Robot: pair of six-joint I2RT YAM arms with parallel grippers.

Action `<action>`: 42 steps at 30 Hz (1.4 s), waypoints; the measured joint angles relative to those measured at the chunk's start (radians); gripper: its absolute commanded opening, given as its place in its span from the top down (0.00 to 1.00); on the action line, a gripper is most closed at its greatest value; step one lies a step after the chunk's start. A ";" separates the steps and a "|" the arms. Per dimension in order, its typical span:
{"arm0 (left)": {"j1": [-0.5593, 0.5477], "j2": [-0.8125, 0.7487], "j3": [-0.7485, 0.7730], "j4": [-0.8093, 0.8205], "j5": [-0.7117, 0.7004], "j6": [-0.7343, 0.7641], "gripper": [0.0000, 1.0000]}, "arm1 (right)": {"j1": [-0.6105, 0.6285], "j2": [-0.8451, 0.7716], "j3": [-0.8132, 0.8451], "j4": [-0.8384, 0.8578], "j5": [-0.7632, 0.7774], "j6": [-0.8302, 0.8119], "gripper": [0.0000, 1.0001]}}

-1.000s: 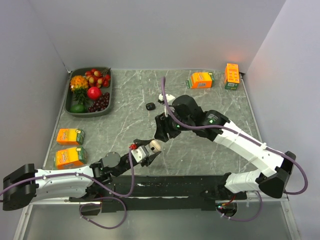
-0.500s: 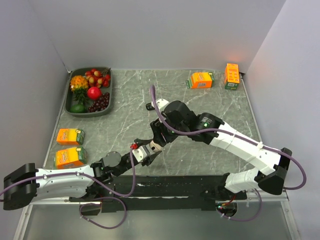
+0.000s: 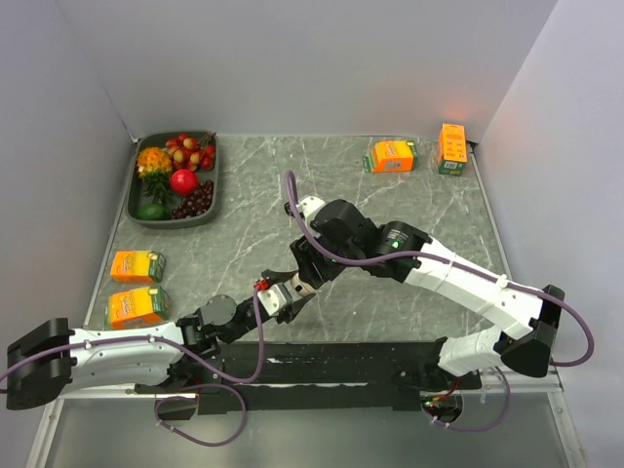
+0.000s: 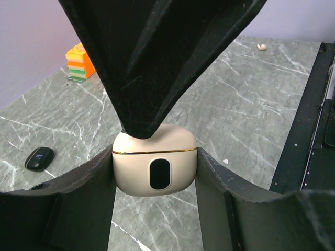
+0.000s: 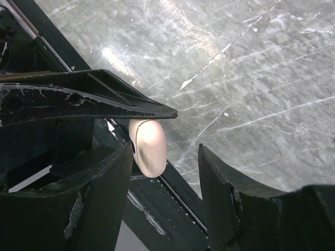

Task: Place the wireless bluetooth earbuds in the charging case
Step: Open the charging case.

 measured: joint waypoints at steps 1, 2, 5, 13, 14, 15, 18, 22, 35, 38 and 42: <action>0.000 0.000 0.000 0.000 0.000 0.000 0.99 | 0.000 0.000 0.000 -0.001 0.000 -0.001 0.40; 0.000 -0.001 0.000 0.000 0.000 0.000 0.99 | 0.000 0.002 0.000 -0.003 0.000 -0.002 0.40; 0.000 -0.001 0.000 0.000 0.000 0.000 0.99 | 0.000 0.008 0.000 -0.005 0.000 -0.003 0.40; 0.000 -0.001 0.000 0.000 -0.001 0.000 0.99 | 0.005 0.019 -0.001 -0.009 -0.009 -0.006 0.41; 0.000 -0.001 0.002 -0.001 -0.001 0.000 0.99 | 0.007 0.021 -0.001 -0.009 -0.011 -0.006 0.41; 0.000 -0.001 0.003 -0.001 -0.001 0.000 0.99 | 0.009 0.024 -0.001 -0.010 -0.011 -0.006 0.41; 0.000 -0.003 0.012 -0.002 -0.001 0.000 0.99 | 0.011 0.027 -0.004 -0.010 -0.011 -0.006 0.41; 0.000 -0.014 0.013 -0.014 -0.001 0.000 0.99 | 0.011 0.027 -0.007 -0.011 -0.010 -0.006 0.41; 0.000 -0.023 0.013 -0.044 -0.002 0.000 0.99 | 0.012 0.026 -0.023 -0.007 -0.005 -0.002 0.39; 0.000 -0.023 0.013 -0.044 -0.002 0.000 0.99 | 0.012 0.025 -0.023 -0.007 -0.005 -0.002 0.38; 0.000 -0.023 0.013 -0.044 -0.002 0.000 0.99 | 0.012 0.024 -0.023 -0.007 -0.002 -0.001 0.38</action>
